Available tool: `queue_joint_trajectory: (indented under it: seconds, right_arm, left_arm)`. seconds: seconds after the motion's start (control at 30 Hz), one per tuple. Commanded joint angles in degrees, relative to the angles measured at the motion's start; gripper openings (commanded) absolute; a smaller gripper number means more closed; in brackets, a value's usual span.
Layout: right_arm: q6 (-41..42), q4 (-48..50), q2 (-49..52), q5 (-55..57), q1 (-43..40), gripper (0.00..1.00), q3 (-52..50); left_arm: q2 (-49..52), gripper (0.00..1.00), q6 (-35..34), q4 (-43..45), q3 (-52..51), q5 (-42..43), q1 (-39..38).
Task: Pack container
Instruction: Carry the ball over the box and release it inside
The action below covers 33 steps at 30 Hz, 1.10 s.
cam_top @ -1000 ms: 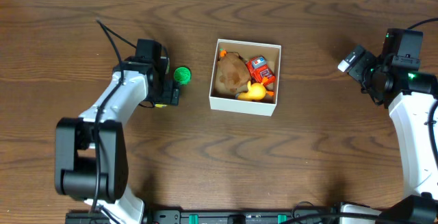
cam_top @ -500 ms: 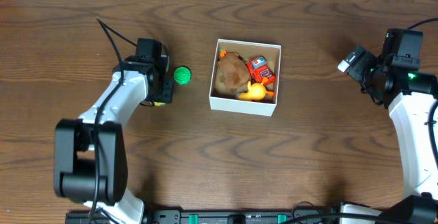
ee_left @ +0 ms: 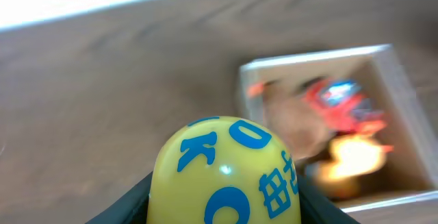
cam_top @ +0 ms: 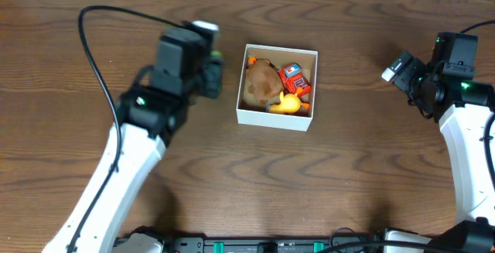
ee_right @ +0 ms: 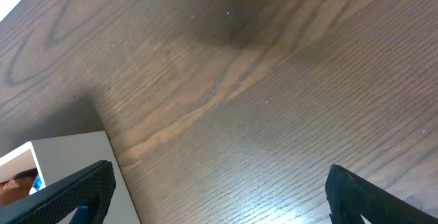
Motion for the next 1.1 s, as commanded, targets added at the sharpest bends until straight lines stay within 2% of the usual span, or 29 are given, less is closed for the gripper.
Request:
queue_joint_trajectory:
  seconds: [0.0, 0.23, 0.37, 0.47, 0.57, 0.63, 0.67, 0.7, 0.9, 1.07]
  right_arm:
    - [-0.6, -0.1, -0.1, -0.2, -0.4, 0.99, 0.2]
    - [-0.6, -0.1, -0.1, -0.2, -0.4, 0.99, 0.2]
    - [-0.6, -0.1, -0.1, -0.2, -0.4, 0.99, 0.2]
    - [-0.6, -0.1, -0.1, -0.2, -0.4, 0.99, 0.2]
    - [-0.6, -0.1, -0.1, -0.2, -0.4, 0.99, 0.2]
    - [-0.6, -0.1, -0.1, -0.2, -0.4, 0.99, 0.2]
    - [-0.6, -0.1, -0.1, -0.2, -0.4, 0.99, 0.2]
    - [-0.6, -0.1, -0.1, -0.2, -0.4, 0.99, 0.2]
    - [-0.6, -0.1, -0.1, -0.2, -0.4, 0.99, 0.2]
    - [-0.6, -0.1, -0.1, -0.2, -0.4, 0.99, 0.2]
  left_arm:
    - [3.1, 0.47, -1.1, 2.2, -0.1, -0.8, -4.8]
    - [15.3, 0.47, -1.1, 10.5, -0.1, -0.7, -10.1]
    - [21.2, 0.49, -1.6, 11.8, 0.0, -0.7, -12.1]
    - [23.3, 0.60, -2.0, 11.4, 0.0, -0.7, -13.6]
    - [22.6, 0.75, -2.0, 10.3, 0.0, -0.7, -14.4]
    - [21.1, 0.82, -2.0, 9.2, 0.2, -0.7, -14.4]
    - [20.0, 0.88, -2.0, 8.5, 0.4, -0.7, -14.3]
    - [18.9, 0.98, -2.0, 7.8, 0.7, -0.8, -14.1]
    - [11.3, 0.98, -2.0, 3.6, 1.4, -0.8, -9.5]
    - [7.6, 0.98, -2.0, -0.8, 1.4, -0.8, -1.2]
